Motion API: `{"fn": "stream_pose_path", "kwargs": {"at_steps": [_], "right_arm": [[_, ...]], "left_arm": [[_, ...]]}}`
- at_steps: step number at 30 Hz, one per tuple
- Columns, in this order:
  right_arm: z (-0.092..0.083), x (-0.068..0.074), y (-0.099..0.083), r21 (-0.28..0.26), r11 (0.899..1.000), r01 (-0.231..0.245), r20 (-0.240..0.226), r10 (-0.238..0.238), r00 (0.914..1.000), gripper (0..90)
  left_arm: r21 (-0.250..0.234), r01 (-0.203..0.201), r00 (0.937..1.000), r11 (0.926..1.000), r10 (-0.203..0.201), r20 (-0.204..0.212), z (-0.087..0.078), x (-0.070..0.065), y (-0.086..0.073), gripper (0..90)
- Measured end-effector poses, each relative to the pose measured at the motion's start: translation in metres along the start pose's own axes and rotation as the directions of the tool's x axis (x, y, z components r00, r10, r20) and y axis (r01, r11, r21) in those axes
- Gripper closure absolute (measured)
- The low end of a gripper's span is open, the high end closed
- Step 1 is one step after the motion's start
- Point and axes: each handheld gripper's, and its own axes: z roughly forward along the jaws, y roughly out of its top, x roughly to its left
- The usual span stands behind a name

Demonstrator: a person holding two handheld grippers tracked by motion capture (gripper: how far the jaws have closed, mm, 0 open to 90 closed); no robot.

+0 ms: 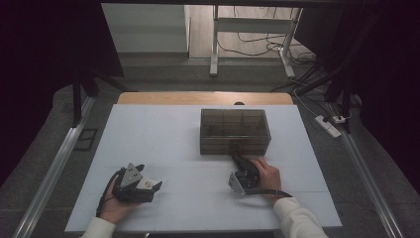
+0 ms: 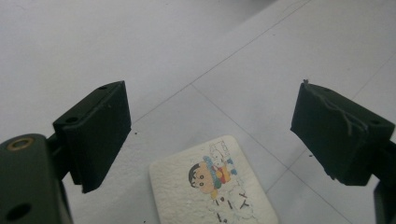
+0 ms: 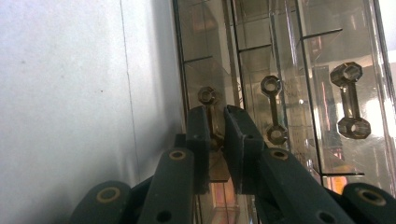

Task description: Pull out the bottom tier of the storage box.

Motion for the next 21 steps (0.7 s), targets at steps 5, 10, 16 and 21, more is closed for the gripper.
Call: {"fn": "stream_pose_path", "kwargs": {"at_steps": [5, 10, 16, 21], "right_arm": [[-0.0022, 0.0007, 0.0005, 0.002, 1.0, 0.009, 0.0, -0.009, 1.0, 79.7], [-0.003, 0.0013, 0.0007, -0.001, 1.0, 0.01, 0.001, -0.01, 0.9999, 79.7], [-0.0057, 0.0015, 0.0019, -0.004, 1.0, 0.013, -0.001, -0.013, 0.9999, 79.7], [-0.0087, 0.0024, 0.0034, -0.016, 1.0, 0.021, -0.002, -0.021, 0.9998, 79.8]], "left_arm": [[-0.001, 0.002, 1.0, 1.0, -0.002, -0.001, -0.0001, 0.0002, -0.0001, 12.1], [-0.002, 0.002, 1.0, 1.0, -0.002, 0.0, -0.0001, 0.0001, -0.0001, 12.0], [-0.001, 0.001, 1.0, 1.0, -0.001, -0.001, -0.0001, 0.0001, -0.0001, 12.0], [-0.002, 0.003, 1.0, 1.0, -0.003, -0.001, -0.0004, 0.0003, -0.0002, 12.0]]}}
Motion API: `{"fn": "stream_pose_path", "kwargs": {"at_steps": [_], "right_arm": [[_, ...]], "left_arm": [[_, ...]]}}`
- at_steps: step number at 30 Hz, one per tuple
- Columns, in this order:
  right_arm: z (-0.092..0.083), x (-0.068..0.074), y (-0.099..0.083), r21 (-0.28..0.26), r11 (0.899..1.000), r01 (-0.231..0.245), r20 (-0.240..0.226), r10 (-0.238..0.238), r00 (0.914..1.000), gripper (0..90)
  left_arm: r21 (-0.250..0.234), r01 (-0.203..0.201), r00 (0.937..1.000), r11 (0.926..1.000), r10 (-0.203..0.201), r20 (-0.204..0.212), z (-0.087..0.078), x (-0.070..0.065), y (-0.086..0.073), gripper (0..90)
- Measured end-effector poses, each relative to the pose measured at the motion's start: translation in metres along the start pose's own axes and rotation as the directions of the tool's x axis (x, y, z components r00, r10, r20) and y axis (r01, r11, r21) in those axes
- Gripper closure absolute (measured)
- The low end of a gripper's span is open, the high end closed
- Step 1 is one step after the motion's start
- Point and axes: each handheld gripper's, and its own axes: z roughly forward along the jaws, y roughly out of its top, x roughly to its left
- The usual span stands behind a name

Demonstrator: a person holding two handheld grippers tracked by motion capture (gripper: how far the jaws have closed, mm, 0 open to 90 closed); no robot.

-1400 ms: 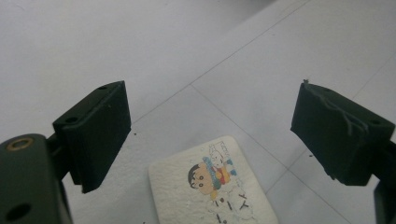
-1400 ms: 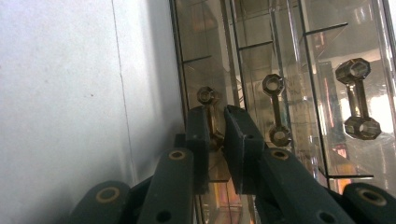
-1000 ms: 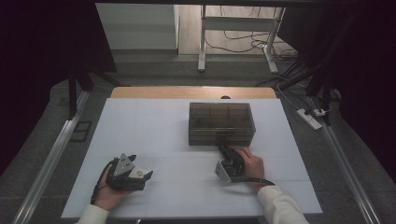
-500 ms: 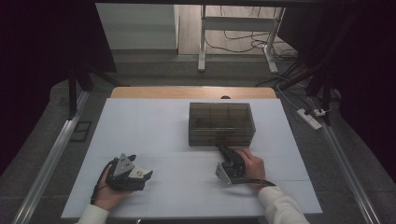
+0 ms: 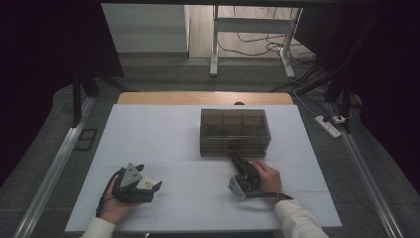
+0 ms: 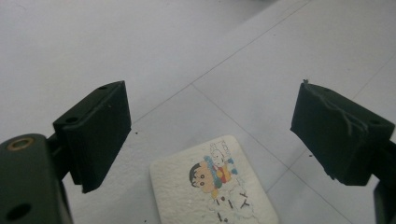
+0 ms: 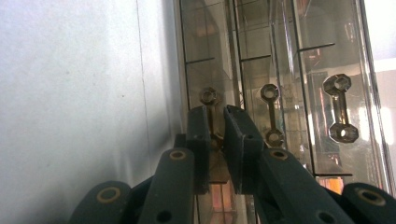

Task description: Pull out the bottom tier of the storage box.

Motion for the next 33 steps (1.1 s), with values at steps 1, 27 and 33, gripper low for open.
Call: {"fn": "stream_pose_path", "kwargs": {"at_steps": [1, 27, 33], "right_arm": [[0.0, 0.0, 0.0, 0.0, 1.0, 0.0, 0.0, 0.0, 1.0, 79.8], [-0.0066, 0.0017, 0.0019, -0.006, 1.0, -0.003, -0.018, 0.003, 0.9998, 79.6], [-0.0068, 0.0015, 0.0019, -0.002, 1.0, -0.004, -0.022, 0.004, 0.9998, 79.4]], "left_arm": [[0.0, 0.0, 1.0, 1.0, 0.0, 0.0, 0.0, 0.0, 0.0, 12.1], [0.006, -0.003, 1.0, 1.0, 0.003, 0.003, 0.0004, -0.0003, -0.0005, 12.0], [0.005, -0.004, 1.0, 1.0, 0.004, 0.002, 0.0002, -0.0005, -0.0005, 12.0]]}}
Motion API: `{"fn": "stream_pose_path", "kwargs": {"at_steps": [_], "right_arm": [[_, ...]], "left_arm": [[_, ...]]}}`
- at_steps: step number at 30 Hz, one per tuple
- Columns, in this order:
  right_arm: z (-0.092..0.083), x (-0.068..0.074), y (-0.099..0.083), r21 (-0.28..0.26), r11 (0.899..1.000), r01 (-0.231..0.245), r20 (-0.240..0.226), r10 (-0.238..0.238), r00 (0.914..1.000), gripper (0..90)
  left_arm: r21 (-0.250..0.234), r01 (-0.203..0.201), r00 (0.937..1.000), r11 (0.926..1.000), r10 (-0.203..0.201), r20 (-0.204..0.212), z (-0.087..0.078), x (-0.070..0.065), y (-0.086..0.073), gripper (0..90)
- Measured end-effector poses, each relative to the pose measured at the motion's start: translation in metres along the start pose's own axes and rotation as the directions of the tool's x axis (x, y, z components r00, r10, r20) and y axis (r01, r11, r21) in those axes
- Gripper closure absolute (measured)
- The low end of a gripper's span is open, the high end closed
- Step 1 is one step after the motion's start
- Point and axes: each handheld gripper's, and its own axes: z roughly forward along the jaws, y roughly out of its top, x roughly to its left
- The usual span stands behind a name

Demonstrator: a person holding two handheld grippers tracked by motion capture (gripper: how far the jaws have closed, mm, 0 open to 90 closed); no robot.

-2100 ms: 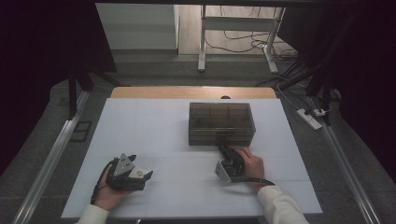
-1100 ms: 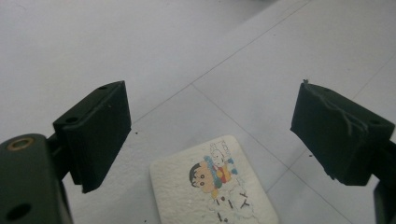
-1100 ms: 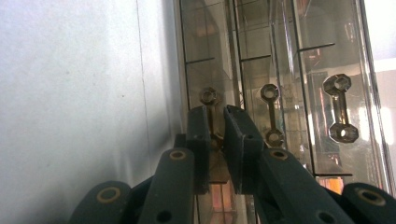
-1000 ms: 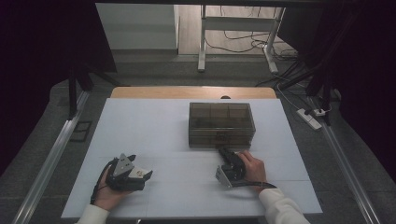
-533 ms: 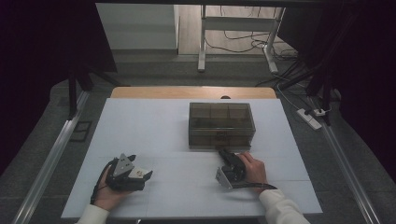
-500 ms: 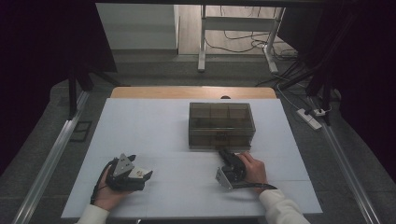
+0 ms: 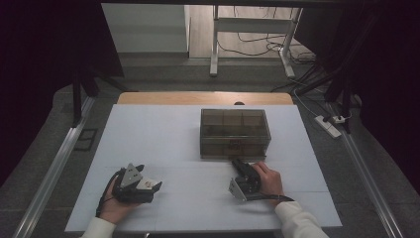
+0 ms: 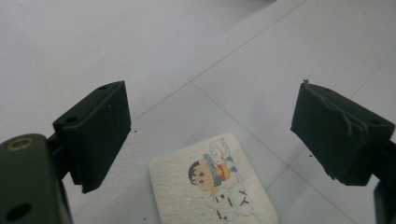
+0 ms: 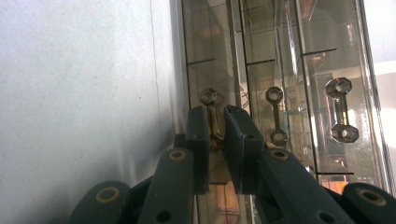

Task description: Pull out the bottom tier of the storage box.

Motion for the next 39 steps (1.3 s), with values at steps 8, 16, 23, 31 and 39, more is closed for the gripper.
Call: {"fn": "stream_pose_path", "kwargs": {"at_steps": [8, 16, 23, 31, 39], "right_arm": [[0.0, 0.0, 0.0, -0.003, 1.0, -0.004, -0.005, 0.004, 1.0, 79.2], [0.0, -0.001, -0.001, -0.005, 1.0, -0.015, -0.012, 0.015, 0.9998, 78.4], [-0.004, -0.009, 0.001, -0.024, 0.988, -0.152, -0.044, 0.151, 0.9876, 65.6], [-0.012, -0.022, 0.001, 0.019, 0.933, -0.36, -0.141, 0.359, 0.9226, 55.8], [-0.017, -0.038, -0.003, 0.056, 0.856, -0.514, -0.245, 0.511, 0.824, 50.7]], "left_arm": [[-0.001, 0.0, 1.0, 1.0, 0.0, -0.001, 0.0, 0.0, 0.0, 12.0], [0.0, 0.0, 1.0, 1.0, 0.0, -0.002, 0.0, 0.0, 0.0, 12.0], [0.003, -0.003, 1.0, 1.0, 0.003, -0.005, 0.001, 0.0, 0.0, 12.0], [-0.002, 0.004, 0.9999, 1.0, -0.004, -0.01, -0.003, 0.001, -0.003, 12.0], [-0.001, 0.004, 1.0, 1.0, -0.004, -0.007, -0.003, 0.001, -0.003, 12.0]]}}
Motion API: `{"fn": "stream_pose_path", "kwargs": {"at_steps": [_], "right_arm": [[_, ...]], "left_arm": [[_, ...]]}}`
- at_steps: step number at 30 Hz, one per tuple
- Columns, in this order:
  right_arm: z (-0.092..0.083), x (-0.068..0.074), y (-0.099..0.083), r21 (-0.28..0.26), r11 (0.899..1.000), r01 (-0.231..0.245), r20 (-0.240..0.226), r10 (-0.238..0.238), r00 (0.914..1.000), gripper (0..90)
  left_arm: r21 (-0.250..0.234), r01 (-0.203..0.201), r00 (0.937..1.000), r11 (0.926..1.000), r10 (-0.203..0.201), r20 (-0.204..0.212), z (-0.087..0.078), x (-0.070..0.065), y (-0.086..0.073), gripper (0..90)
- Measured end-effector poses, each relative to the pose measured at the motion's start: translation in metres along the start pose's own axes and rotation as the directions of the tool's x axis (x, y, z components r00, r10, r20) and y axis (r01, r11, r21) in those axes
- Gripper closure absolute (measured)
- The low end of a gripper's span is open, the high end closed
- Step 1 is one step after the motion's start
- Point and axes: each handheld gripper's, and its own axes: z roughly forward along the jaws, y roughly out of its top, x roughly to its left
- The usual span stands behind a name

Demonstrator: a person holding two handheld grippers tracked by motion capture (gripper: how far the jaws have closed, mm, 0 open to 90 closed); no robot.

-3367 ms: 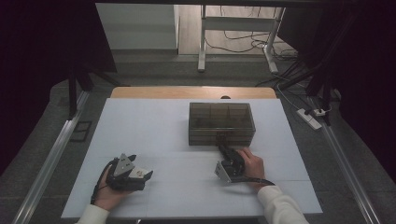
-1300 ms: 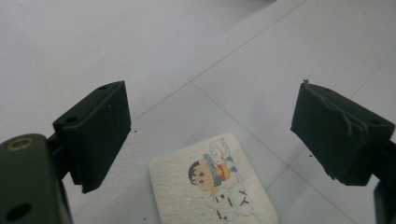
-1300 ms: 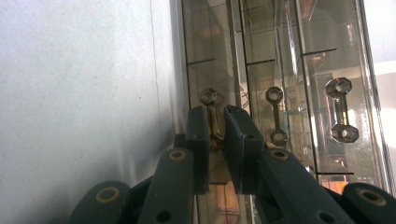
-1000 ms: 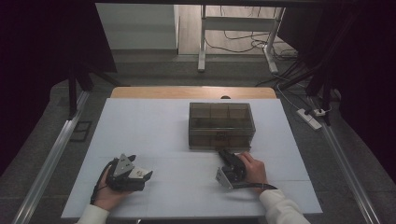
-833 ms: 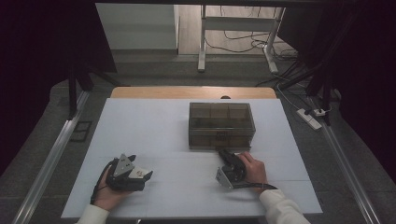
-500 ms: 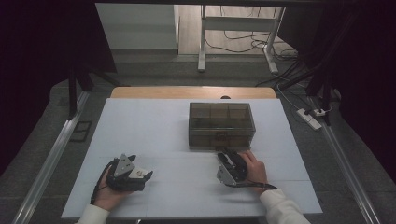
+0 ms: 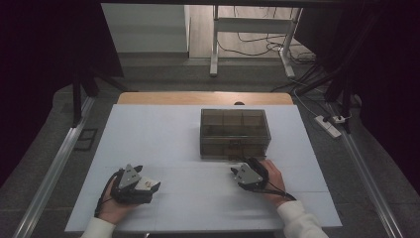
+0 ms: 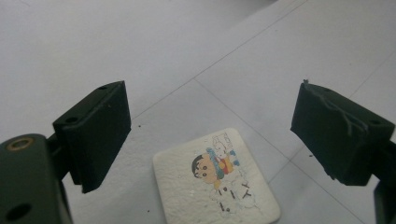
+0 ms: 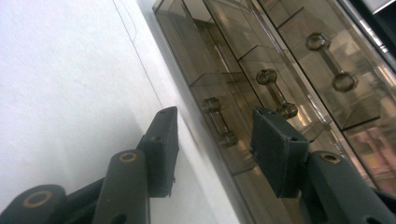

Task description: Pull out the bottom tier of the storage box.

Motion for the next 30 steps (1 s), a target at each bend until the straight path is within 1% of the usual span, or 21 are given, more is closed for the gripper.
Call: {"fn": "stream_pose_path", "kwargs": {"at_steps": [2, 3, 4, 6, 7, 8, 9, 10, 11, 12, 14, 15, 16, 18, 19, 20, 22, 23, 25, 28, 30], "right_arm": [[-0.002, -0.003, 0.0, 0.0, 0.999, -0.042, -0.033, 0.042, 0.9986, 49.7], [-0.002, -0.003, 0.0, 0.0, 0.999, -0.042, -0.033, 0.042, 0.9986, 49.7], [-0.003, -0.007, -0.001, 0.002, 0.997, -0.08, -0.062, 0.079, 0.9949, 48.2], [-0.004, -0.009, -0.001, 0.004, 0.994, -0.112, -0.086, 0.112, 0.99, 47.1], [-0.004, -0.009, -0.001, 0.004, 0.994, -0.112, -0.086, 0.112, 0.99, 47.1], [-0.005, -0.011, 0.0, 0.003, 0.991, -0.135, -0.106, 0.134, 0.9853, 45.5], [-0.005, -0.011, 0.0, 0.003, 0.991, -0.135, -0.106, 0.134, 0.9853, 45.5], [-0.006, -0.012, 0.001, 0.005, 0.988, -0.152, -0.115, 0.151, 0.9817, 42.7], [-0.006, -0.012, 0.001, 0.005, 0.988, -0.152, -0.115, 0.151, 0.9817, 42.7], [-0.006, -0.013, 0.002, 0.006, 0.985, -0.175, -0.134, 0.174, 0.9756, 41.4], [-0.006, -0.014, 0.003, 0.004, 0.982, -0.187, -0.145, 0.185, 0.9719, 40.5], [-0.006, -0.014, 0.003, 0.004, 0.982, -0.187, -0.145, 0.185, 0.9719, 40.5], [-0.007, -0.017, 0.004, 0.008, 0.979, -0.202, -0.162, 0.2, 0.9663, 38.6], [-0.007, -0.019, 0.005, 0.007, 0.973, -0.23, -0.169, 0.228, 0.959, 38.4], [-0.007, -0.019, 0.005, 0.007, 0.973, -0.23, -0.169, 0.228, 0.959, 38.4], [-0.007, -0.022, 0.007, 0.003, 0.97, -0.244, -0.183, 0.24, 0.9532, 38.0], [-0.007, -0.024, 0.008, -0.004, 0.966, -0.259, -0.188, 0.254, 0.9489, 37.9], [-0.007, -0.026, 0.009, -0.007, 0.965, -0.262, -0.189, 0.256, 0.948, 37.8], [-0.008, -0.028, 0.01, -0.017, 0.965, -0.262, -0.18, 0.255, 0.95, 37.7], [-0.01, -0.031, 0.012, -0.021, 0.963, -0.268, -0.175, 0.26, 0.9495, 37.4], [-0.01, -0.033, 0.013, -0.026, 0.96, -0.278, -0.181, 0.268, 0.9461, 37.3]], "left_arm": [[0.0, 0.0, 1.0, 1.0, 0.0, 0.0, 0.0, 0.0, 0.0, 12.0], [0.0, 0.0, 1.0, 1.0, 0.0, 0.0, 0.0, 0.0, 0.0, 12.0], [0.001, 0.0, 1.0, 1.0, 0.0, 0.0, 0.0, 0.0, 0.0, 12.0], [0.0, 0.0, 1.0, 1.0, 0.0, 0.0, 0.0, 0.0, 0.0, 12.0], [0.0, 0.0, 1.0, 1.0, 0.0, 0.0, 0.0, 0.0, 0.0, 12.0], [-0.001, 0.001, 1.0, 1.0, -0.001, 0.0, 0.0, 0.0, 0.0, 12.0], [-0.002, 0.001, 1.0, 1.0, -0.001, 0.001, 0.0, 0.0, 0.0, 12.0], [-0.004, 0.003, 1.0, 1.0, -0.003, 0.003, -0.001, 0.0, 0.0, 12.0], [-0.004, 0.003, 1.0, 1.0, -0.003, 0.003, -0.001, 0.0, 0.0, 12.0], [-0.005, 0.002, 1.0, 1.0, -0.002, 0.003, -0.001, 0.0, 0.0, 12.0], [-0.005, 0.001, 1.0, 1.0, -0.001, 0.004, 0.0, 0.0, 0.0, 12.0], [-0.005, 0.001, 1.0, 1.0, -0.001, 0.004, 0.0, 0.0, 0.0, 12.0], [-0.005, 0.0, 1.0, 1.0, 0.0, 0.006, 0.0, 0.0, 0.0, 12.0], [-0.005, 0.0, 1.0, 1.0, 0.0, 0.006, 0.0, -0.001, 0.0, 12.0], [-0.005, 0.0, 1.0, 1.0, 0.0, 0.006, 0.0, -0.001, 0.0, 12.0], [-0.005, 0.0, 1.0, 1.0, 0.0, 0.006, 0.0, -0.001, 0.0, 12.0], [-0.005, 0.001, 1.0, 1.0, -0.001, 0.004, 0.0, -0.001, 0.0, 12.0], [-0.005, 0.001, 1.0, 1.0, -0.001, 0.004, 0.0, -0.001, 0.0, 12.0], [0.0, 0.001, 1.0, 1.0, -0.001, 0.001, 0.0, -0.001, 0.0, 12.0], [0.001, 0.001, 1.0, 1.0, -0.001, -0.002, 0.001, -0.001, 0.0, 12.0], [0.002, 0.002, 1.0, 1.0, -0.002, -0.002, 0.001, -0.001, 0.001, 12.0]]}}
